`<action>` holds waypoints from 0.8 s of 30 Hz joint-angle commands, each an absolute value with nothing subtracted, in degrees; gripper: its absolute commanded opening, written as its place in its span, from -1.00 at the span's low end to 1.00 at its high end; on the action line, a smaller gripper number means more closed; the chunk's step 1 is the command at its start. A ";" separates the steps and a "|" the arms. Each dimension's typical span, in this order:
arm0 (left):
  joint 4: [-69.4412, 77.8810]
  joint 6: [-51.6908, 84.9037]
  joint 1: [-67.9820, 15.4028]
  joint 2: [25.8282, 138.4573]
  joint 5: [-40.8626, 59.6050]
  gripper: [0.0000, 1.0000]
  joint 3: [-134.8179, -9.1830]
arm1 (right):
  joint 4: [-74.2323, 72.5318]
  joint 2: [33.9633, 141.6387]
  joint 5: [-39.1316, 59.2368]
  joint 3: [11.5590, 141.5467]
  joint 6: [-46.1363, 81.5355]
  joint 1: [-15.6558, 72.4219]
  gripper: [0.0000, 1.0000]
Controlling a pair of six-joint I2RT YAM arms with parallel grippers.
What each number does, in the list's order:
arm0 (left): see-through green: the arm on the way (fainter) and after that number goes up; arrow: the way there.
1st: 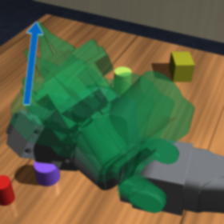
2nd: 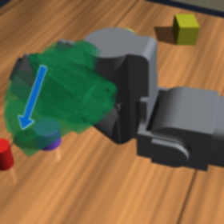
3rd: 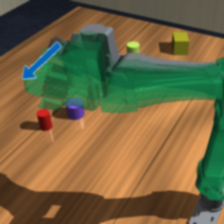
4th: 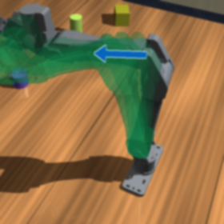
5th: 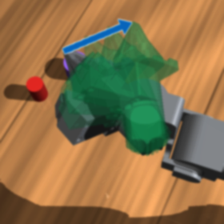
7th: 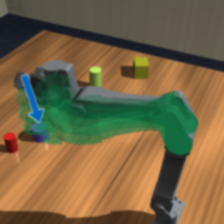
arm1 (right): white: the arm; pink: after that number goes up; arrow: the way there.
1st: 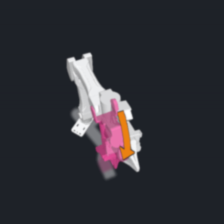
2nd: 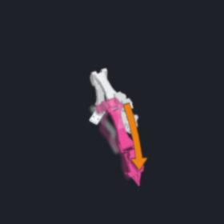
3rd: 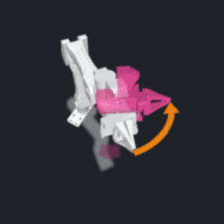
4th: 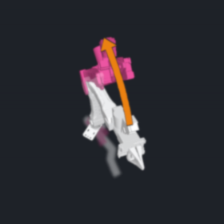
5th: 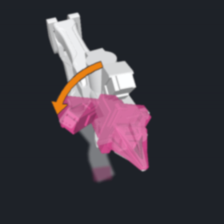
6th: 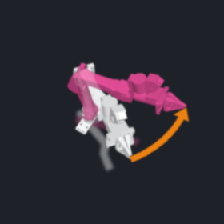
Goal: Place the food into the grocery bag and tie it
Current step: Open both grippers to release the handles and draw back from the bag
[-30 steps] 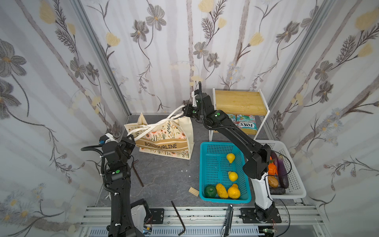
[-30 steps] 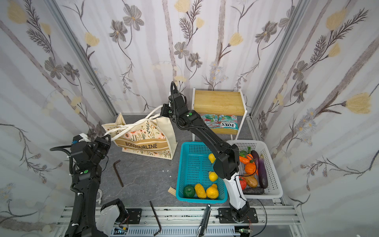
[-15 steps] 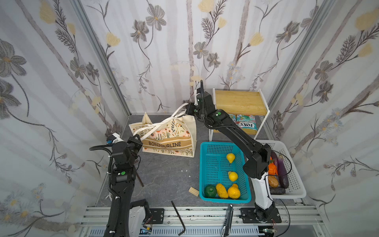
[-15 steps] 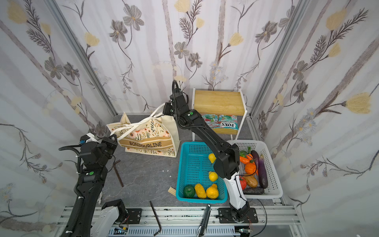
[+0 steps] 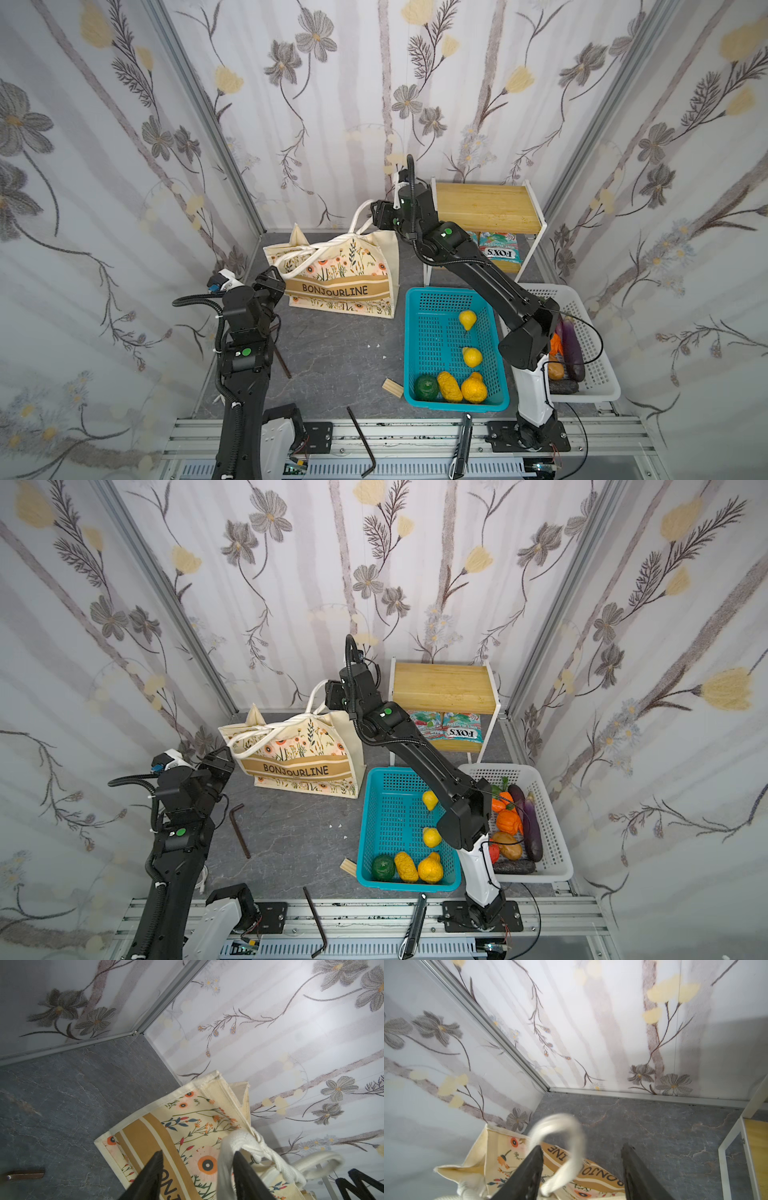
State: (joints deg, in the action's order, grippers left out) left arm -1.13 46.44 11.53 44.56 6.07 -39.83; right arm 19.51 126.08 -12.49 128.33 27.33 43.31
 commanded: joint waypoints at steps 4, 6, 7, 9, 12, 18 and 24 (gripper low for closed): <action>-0.70 41.46 11.60 43.96 6.23 1.00 -42.16 | 16.90 123.45 -19.75 128.77 21.10 46.00 0.55; -0.70 40.93 11.61 43.72 6.44 1.00 -42.56 | 18.43 122.17 -20.58 128.76 20.94 46.65 0.57; -0.79 40.56 11.63 43.39 6.30 1.00 -42.68 | 19.14 121.44 -20.84 128.63 20.62 46.67 0.58; -1.41 39.75 11.69 42.53 5.09 1.00 -42.93 | 21.02 119.17 -22.40 127.81 19.49 48.87 0.60; -4.48 36.65 11.68 41.66 3.41 1.00 -43.87 | 21.53 113.20 -27.66 122.20 17.80 50.72 0.99; -9.29 29.18 9.76 37.81 5.26 1.00 -43.45 | 10.20 92.42 -31.80 93.29 17.14 51.21 0.99; -15.88 26.32 7.09 30.85 -0.79 1.00 -41.06 | 4.22 70.76 -36.79 66.86 17.25 49.51 0.99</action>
State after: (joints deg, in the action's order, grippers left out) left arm -11.99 28.99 7.64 32.84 2.87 -41.82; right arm 9.52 75.64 -32.23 73.01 17.52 50.46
